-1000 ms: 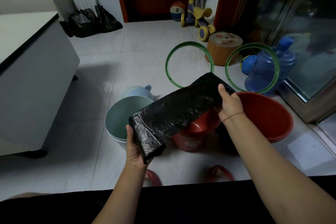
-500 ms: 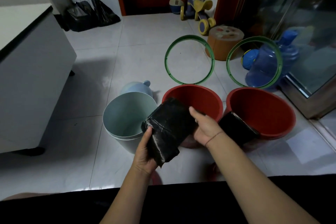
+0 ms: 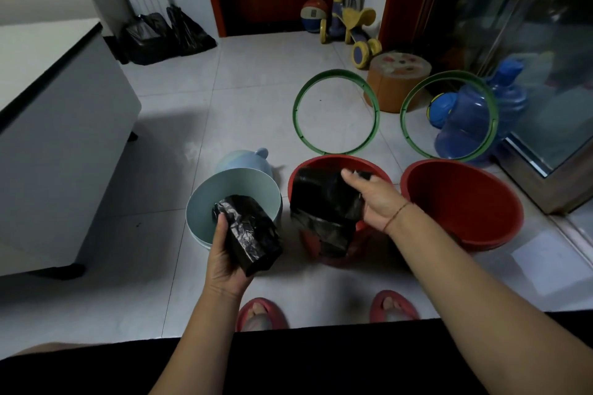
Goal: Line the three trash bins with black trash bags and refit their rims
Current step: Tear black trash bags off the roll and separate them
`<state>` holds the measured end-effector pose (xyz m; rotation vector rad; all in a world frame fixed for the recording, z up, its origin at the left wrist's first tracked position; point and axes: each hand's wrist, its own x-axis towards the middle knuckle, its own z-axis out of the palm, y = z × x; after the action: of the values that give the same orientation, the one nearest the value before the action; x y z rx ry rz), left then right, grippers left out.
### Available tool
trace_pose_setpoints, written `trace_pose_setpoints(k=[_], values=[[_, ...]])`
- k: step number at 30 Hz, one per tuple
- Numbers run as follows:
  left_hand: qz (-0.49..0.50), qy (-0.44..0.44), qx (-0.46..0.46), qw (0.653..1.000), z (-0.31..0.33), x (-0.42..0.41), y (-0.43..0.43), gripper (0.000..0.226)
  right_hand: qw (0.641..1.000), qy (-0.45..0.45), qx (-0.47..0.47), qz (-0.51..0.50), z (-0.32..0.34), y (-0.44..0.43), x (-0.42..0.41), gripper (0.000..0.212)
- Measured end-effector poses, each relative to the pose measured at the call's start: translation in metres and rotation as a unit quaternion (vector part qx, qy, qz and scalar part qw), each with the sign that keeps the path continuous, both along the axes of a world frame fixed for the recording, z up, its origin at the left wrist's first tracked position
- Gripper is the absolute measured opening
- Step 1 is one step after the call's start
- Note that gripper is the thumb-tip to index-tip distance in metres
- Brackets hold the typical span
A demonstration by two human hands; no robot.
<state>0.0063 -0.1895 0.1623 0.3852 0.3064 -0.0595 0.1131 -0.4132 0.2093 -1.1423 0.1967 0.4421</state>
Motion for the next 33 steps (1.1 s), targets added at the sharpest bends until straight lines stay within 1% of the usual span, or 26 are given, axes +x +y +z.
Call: trace_pose_setpoints(k=[4,7,9,12,16,17,19,22,24,25,27,30,31,32,33], values=[[-0.001,-0.009,-0.004,1.000,0.005,0.004,0.003,0.083,0.997,0.055,-0.046,0.000,-0.045,0.004,-0.018,0.036],[-0.002,-0.008,-0.009,1.000,0.006,0.003,0.002,0.080,0.993,0.098,-0.056,0.030,-0.065,0.003,-0.033,0.026],[0.002,-0.005,-0.009,1.000,0.006,0.002,0.002,0.076,0.988,0.122,-0.080,0.042,-0.076,0.003,-0.043,0.024],[-0.003,-0.006,-0.012,1.000,0.005,0.000,0.002,0.088,0.983,0.148,-0.106,0.026,-0.088,0.001,-0.052,0.024],[-0.013,-0.008,-0.017,1.000,0.003,-0.001,0.001,0.089,0.983,0.157,-0.096,-0.019,-0.088,-0.001,-0.049,0.014],[-0.014,-0.007,-0.018,1.000,0.003,-0.001,0.000,0.090,0.981,0.163,-0.098,-0.032,-0.085,-0.001,-0.048,0.015],[-0.016,-0.009,-0.016,1.000,0.004,-0.001,-0.001,0.087,0.973,0.183,-0.137,-0.033,-0.080,-0.003,-0.047,0.020],[-0.019,-0.009,-0.011,1.000,0.005,-0.001,-0.004,0.078,0.957,0.210,-0.200,-0.007,-0.077,-0.008,-0.050,0.039],[-0.019,0.001,-0.004,1.000,0.005,-0.001,-0.006,0.084,0.955,0.214,-0.206,-0.001,-0.078,-0.011,-0.052,0.056],[-0.019,0.007,-0.001,1.000,0.005,-0.001,-0.006,0.090,0.956,0.210,-0.205,-0.002,-0.077,-0.012,-0.053,0.059],[-0.027,0.013,0.002,1.000,0.004,0.000,-0.008,0.098,0.957,0.197,-0.211,-0.024,-0.072,-0.014,-0.055,0.060],[-0.043,0.013,-0.004,0.999,0.004,0.001,-0.011,0.102,0.944,0.157,-0.268,-0.110,-0.060,-0.015,-0.056,0.059],[-0.047,0.011,-0.004,0.999,0.004,0.001,-0.012,0.103,0.943,0.146,-0.267,-0.133,-0.053,-0.013,-0.057,0.060],[-0.051,0.008,-0.003,0.999,0.005,0.001,-0.013,0.104,0.948,0.144,-0.248,-0.135,-0.042,-0.009,-0.060,0.062],[-0.056,0.003,-0.003,0.998,0.007,0.001,-0.014,0.103,0.958,0.154,-0.222,-0.101,-0.028,-0.002,-0.065,0.063]])
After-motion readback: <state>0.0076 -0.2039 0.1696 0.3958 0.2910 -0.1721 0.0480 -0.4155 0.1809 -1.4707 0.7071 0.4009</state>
